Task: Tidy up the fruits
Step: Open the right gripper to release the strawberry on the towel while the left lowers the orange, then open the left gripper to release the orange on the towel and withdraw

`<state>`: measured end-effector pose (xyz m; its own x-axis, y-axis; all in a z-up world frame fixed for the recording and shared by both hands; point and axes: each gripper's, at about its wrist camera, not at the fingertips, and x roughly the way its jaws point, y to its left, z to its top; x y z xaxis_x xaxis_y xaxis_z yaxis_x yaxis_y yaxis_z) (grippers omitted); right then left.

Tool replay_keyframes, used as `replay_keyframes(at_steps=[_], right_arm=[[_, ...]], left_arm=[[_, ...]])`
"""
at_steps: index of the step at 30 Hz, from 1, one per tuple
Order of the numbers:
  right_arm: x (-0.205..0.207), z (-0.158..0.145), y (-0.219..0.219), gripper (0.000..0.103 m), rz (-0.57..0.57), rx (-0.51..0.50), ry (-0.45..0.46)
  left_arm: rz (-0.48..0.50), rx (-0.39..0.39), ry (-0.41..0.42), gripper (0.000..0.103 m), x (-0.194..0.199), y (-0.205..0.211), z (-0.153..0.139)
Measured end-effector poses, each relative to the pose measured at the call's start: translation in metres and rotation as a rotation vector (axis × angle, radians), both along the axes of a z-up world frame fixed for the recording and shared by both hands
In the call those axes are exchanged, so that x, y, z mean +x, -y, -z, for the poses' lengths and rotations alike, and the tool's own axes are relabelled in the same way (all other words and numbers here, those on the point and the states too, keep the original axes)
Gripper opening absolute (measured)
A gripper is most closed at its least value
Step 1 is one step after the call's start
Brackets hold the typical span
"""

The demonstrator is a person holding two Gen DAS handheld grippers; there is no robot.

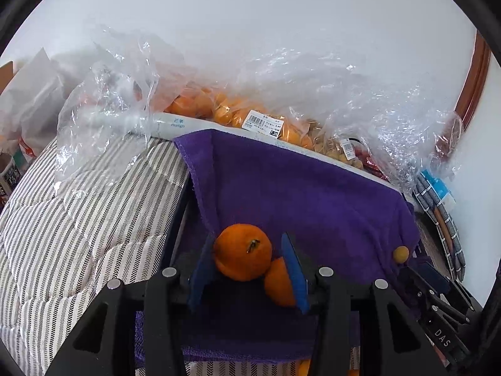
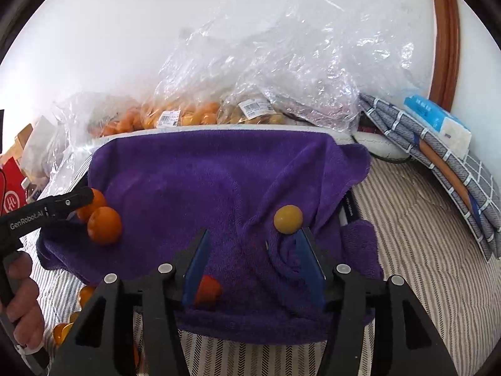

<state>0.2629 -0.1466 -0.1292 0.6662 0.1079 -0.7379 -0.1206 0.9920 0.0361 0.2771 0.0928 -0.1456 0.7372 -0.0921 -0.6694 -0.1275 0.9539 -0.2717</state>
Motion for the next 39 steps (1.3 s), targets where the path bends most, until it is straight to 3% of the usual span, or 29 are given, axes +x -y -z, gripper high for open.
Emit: replay_keyframes(at_steps=[9,13,20,23,32,39], right_arm=[[-0.017,-0.013,-0.008,0.056,-0.01,-0.011,0.051],[-0.028,-0.025,-0.01,0.056,-0.01,0.044,0.038],[-0.061,-0.053,-0.016,0.056,0.0,0.035,0.048],[-0.077,-0.058,-0.019,0.056,-0.012,0.04,0.046],[-0.114,-0.047,-0.039,0.055,-0.043,0.007,0.013],[-0.13,-0.04,-0.047,0.05,-0.036,0.053,-0.006]], left_arm=[[-0.013,0.051,0.049,0.048,-0.01,0.003,-0.007],[-0.014,0.086,0.064,0.048,-0.018,0.005,-0.012],[-0.011,0.088,0.062,0.048,-0.046,-0.003,-0.017],[-0.013,0.125,0.066,0.049,-0.068,-0.012,-0.014],[-0.008,0.114,0.007,0.051,-0.114,-0.035,0.006],[-0.008,0.108,-0.026,0.052,-0.124,-0.04,0.013]])
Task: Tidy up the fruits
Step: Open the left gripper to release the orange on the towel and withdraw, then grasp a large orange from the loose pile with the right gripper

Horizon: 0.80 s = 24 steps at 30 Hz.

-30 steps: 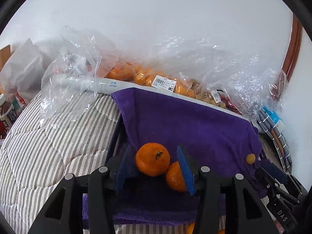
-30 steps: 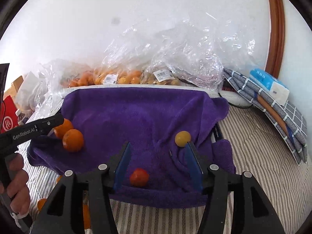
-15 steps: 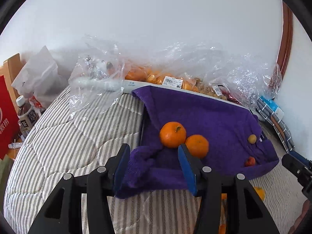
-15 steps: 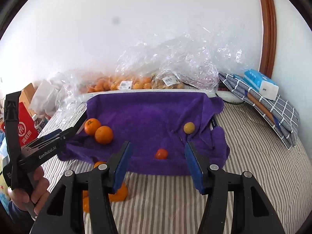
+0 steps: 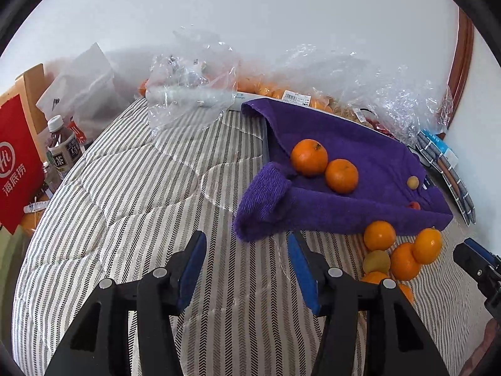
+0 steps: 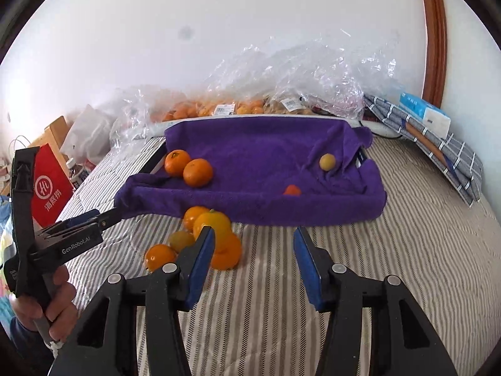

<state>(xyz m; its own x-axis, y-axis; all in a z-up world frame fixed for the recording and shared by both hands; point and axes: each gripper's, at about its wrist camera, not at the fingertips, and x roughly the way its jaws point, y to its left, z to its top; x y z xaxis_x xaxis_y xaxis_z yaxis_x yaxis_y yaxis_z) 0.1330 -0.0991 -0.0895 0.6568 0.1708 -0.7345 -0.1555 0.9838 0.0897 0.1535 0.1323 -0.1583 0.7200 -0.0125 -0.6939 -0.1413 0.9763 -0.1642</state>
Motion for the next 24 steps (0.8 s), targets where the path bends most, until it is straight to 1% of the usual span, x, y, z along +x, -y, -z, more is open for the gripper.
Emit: replay_keyframes(at_steps=[3,7,10,17,24], right_arm=[[-0.002,0.0,-0.004,0.05,0.005,0.004,-0.001],[-0.003,-0.004,-0.006,0.05,0.006,0.009,0.016],[0.0,-0.005,-0.009,0.05,0.011,0.008,0.019],[0.003,-0.005,-0.01,0.049,0.022,0.001,0.034],[0.005,-0.006,-0.014,0.047,0.008,-0.001,0.032]], left_arm=[[-0.013,-0.017,-0.007,0.052,0.0,-0.002,0.001],[-0.053,0.018,-0.031,0.052,0.001,-0.003,0.005],[-0.043,-0.003,-0.057,0.052,0.004,-0.004,0.009],[-0.067,-0.015,-0.085,0.052,0.007,-0.008,0.013],[-0.067,-0.015,-0.085,0.052,0.007,-0.008,0.015]])
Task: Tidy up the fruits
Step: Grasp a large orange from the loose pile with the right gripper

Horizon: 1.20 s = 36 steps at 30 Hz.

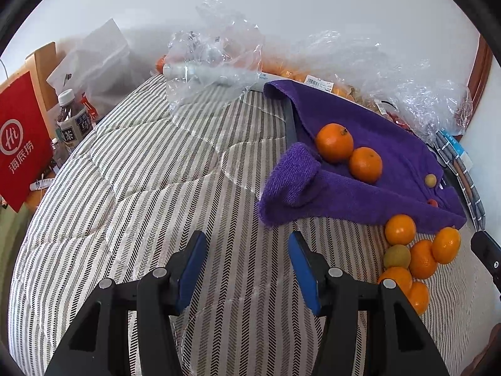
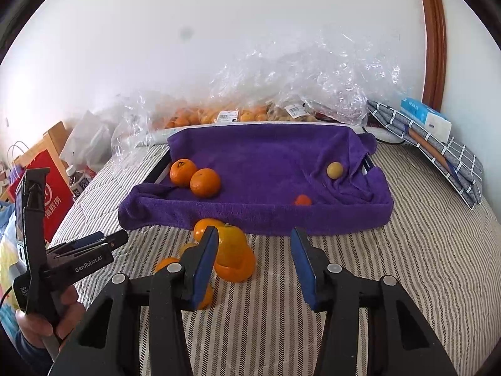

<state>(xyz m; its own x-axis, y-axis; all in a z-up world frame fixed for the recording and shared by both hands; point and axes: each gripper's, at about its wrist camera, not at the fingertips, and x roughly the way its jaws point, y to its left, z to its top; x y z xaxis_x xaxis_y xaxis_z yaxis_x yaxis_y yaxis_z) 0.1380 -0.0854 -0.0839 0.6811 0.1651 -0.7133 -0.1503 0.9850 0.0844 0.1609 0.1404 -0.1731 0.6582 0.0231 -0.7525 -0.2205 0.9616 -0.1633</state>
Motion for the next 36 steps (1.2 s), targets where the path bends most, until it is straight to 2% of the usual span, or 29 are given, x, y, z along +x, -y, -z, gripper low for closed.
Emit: replay_keyframes(at_steps=[16,20,21,25,36], right_arm=[[0.002,0.008,-0.009,0.046,-0.046,0.048,-0.018],[0.006,0.015,-0.016,0.046,-0.065,0.033,-0.022],[0.007,0.016,-0.017,0.046,-0.07,0.034,-0.025],[0.014,0.026,-0.018,0.033,-0.085,0.036,-0.049],[0.008,0.015,0.005,0.033,-0.06,0.065,-0.017]], left_arm=[[0.01,-0.002,-0.001,0.058,0.002,0.003,0.0],[0.012,-0.002,-0.001,0.059,0.001,0.003,-0.001],[0.012,-0.002,-0.001,0.059,0.001,0.003,-0.001],[0.015,-0.003,-0.001,0.06,0.002,0.003,-0.001],[0.083,-0.022,0.025,0.06,0.001,0.01,-0.004]])
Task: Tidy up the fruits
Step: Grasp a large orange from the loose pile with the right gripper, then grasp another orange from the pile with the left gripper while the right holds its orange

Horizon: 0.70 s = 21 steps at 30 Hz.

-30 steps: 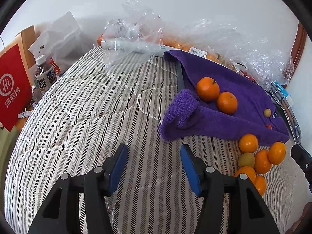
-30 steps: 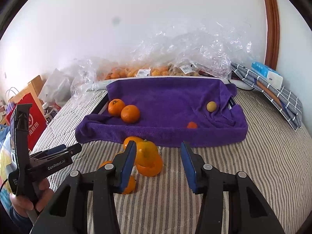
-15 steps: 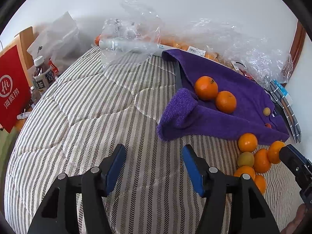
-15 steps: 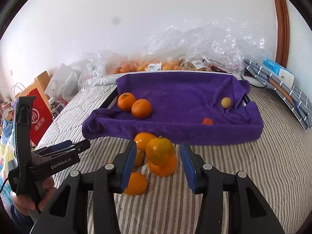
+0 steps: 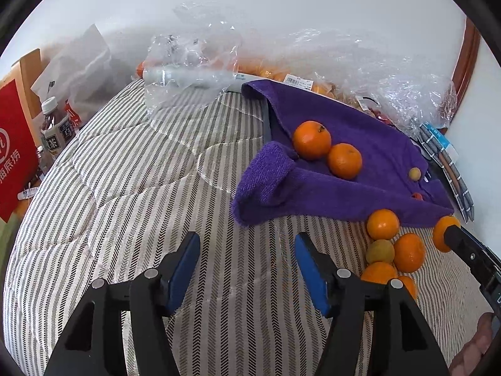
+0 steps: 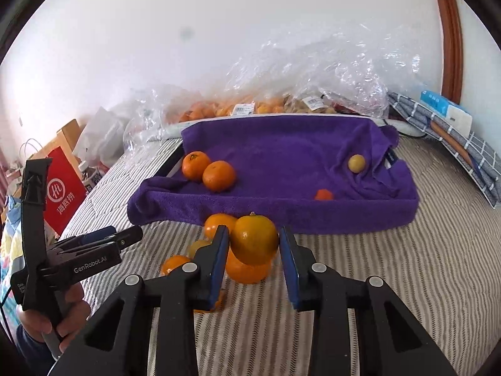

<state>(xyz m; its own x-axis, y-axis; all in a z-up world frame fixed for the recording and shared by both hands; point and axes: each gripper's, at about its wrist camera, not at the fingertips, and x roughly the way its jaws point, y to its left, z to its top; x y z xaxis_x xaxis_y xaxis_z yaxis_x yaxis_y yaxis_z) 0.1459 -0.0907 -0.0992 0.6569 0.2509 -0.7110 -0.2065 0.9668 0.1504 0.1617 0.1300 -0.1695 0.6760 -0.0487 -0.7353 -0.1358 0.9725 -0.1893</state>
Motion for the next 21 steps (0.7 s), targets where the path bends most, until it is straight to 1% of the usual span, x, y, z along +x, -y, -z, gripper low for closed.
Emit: replay_keyframes(at_steps=[4,9,11,13,15,21], right_arm=[[-0.003,-0.002,0.019,0.033,0.036,0.0,0.001],[-0.008,0.001,0.041,0.033,0.08,-0.015,0.002],[-0.009,0.003,0.048,0.033,0.094,-0.011,-0.006],[-0.011,0.005,0.057,0.033,0.107,-0.008,-0.013],[-0.012,0.007,0.063,0.033,0.117,-0.015,-0.012],[-0.017,0.013,0.073,0.033,0.137,-0.028,-0.014]], left_arm=[[0.055,0.003,0.017,0.06,-0.002,0.008,-0.002],[0.124,-0.041,0.057,0.06,-0.009,0.016,-0.008],[0.151,-0.043,0.073,0.06,-0.011,0.02,-0.01],[0.173,-0.04,0.071,0.06,-0.011,0.025,-0.01],[0.182,-0.025,0.056,0.06,-0.01,0.029,-0.008],[0.199,-0.021,0.06,0.06,-0.011,0.032,-0.008]])
